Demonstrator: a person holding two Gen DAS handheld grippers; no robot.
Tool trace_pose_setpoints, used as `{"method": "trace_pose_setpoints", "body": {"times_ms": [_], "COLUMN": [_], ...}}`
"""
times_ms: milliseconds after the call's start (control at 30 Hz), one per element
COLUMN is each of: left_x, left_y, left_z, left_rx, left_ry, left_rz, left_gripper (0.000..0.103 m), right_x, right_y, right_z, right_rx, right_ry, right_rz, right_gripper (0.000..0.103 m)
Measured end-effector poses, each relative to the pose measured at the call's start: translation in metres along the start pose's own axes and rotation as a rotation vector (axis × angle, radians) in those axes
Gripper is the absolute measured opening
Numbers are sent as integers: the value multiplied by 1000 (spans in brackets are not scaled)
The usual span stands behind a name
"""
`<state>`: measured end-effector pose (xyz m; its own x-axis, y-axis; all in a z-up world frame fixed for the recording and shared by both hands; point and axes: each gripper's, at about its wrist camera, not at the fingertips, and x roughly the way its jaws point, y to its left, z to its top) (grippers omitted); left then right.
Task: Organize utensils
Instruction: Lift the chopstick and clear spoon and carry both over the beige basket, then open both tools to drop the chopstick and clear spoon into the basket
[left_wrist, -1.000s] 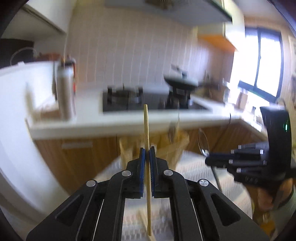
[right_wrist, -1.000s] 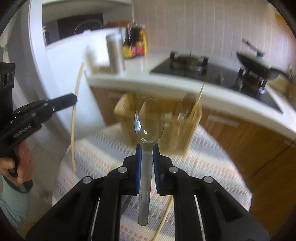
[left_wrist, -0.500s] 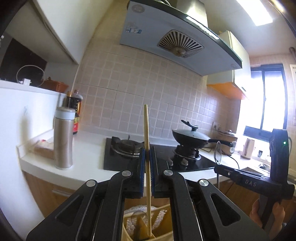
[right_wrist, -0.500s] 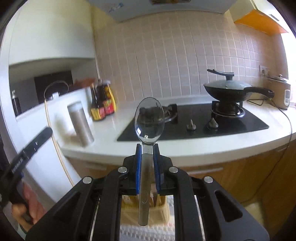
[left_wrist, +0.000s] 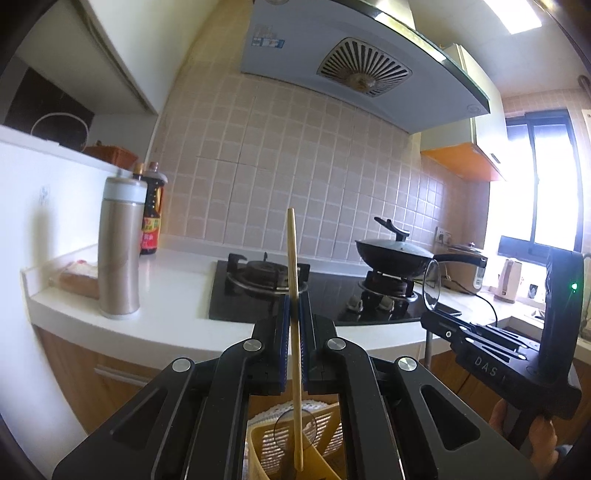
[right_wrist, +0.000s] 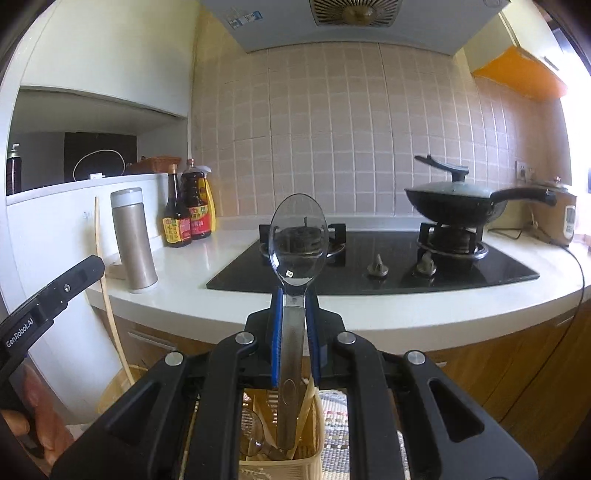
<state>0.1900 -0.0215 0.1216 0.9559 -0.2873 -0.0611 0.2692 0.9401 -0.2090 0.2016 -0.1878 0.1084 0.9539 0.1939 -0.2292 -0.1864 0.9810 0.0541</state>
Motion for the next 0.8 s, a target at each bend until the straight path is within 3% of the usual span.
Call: {"method": "trace_pose_setpoints", "body": {"times_ms": [433,567,800], "left_x": [-12,-25,-50], "left_y": [5,6,6], "left_z": [-13,-14,-11], "left_rx": [20,14,29], "left_ry": [53,75,82], "left_rz": [-43,-72,-73], "left_gripper": [4,26,27], "right_x": [-11,-21,-30], "right_y": [-13,-19,-19], "right_z": [-21,-28,-26], "right_rx": [65,91,66], "right_ry": [61,93,134], "right_rz": [23,44,51], "right_gripper": [11,12,12]}}
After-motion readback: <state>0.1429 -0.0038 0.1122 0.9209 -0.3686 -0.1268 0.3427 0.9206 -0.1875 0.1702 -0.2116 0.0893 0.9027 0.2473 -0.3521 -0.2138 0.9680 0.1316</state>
